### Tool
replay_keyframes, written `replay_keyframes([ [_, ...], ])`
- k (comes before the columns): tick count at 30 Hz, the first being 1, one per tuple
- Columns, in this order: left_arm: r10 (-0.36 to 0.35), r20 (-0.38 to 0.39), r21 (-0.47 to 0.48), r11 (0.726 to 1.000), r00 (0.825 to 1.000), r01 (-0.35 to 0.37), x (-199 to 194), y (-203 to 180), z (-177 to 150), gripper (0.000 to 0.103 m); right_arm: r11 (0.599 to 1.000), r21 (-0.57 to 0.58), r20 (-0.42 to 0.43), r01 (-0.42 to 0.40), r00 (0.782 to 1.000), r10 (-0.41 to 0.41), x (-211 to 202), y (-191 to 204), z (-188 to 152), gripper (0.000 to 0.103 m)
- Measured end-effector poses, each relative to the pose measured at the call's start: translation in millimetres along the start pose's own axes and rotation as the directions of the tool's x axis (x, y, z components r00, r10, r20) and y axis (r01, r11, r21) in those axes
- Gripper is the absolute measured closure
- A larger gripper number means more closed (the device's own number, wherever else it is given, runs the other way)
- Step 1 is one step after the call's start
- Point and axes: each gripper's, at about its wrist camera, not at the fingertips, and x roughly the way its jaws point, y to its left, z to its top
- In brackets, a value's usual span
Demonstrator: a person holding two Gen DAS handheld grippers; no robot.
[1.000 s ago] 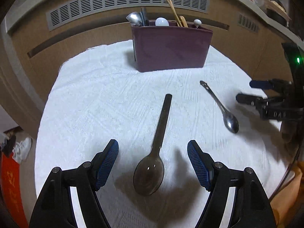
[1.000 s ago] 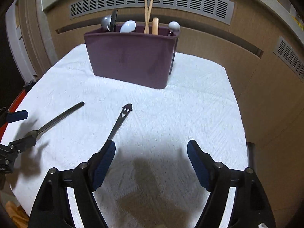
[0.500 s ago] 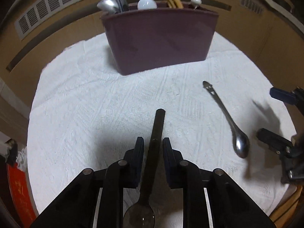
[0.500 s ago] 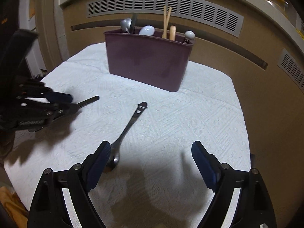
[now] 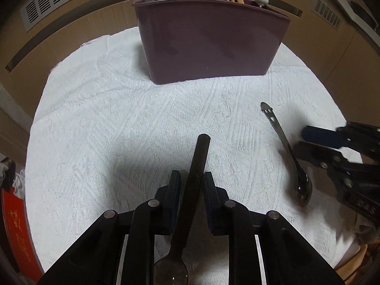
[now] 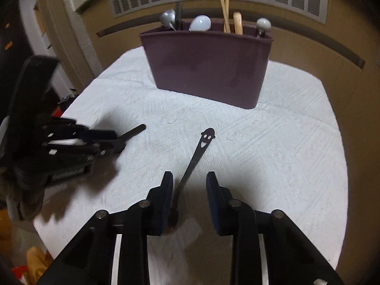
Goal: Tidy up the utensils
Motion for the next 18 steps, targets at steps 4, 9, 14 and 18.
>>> replay_keyframes([
  [4, 0.003, 0.037, -0.010, 1.000, 0.999, -0.003, -1.1, -0.5, -4.2, 0.083, 0.998, 0.049, -0.029, 0.035, 0.999, -0.034, 17.0, 2.7, 18.5, 0.078],
  [9, 0.009, 0.132, -0.050, 0.999, 0.991, -0.003, -12.4, -3.3, -16.5, 0.090, 0.992, 0.068, -0.054, 0.110, 0.993, -0.106, 30.3, 9.4, 29.0, 0.078],
  [14, 0.033, 0.344, -0.168, 0.985, 0.938, 0.027, -66.9, 13.8, -25.1, 0.091, 0.986, 0.108, -0.076, 0.124, 0.990, -0.116, 36.3, 2.0, 28.3, 0.078],
  [18, 0.065, 0.459, -0.213, 0.976, 0.886, 0.038, -106.3, 27.4, -29.8, 0.091, 0.987, 0.084, -0.062, 0.137, 0.989, -0.132, 37.9, 4.9, 30.1, 0.078],
])
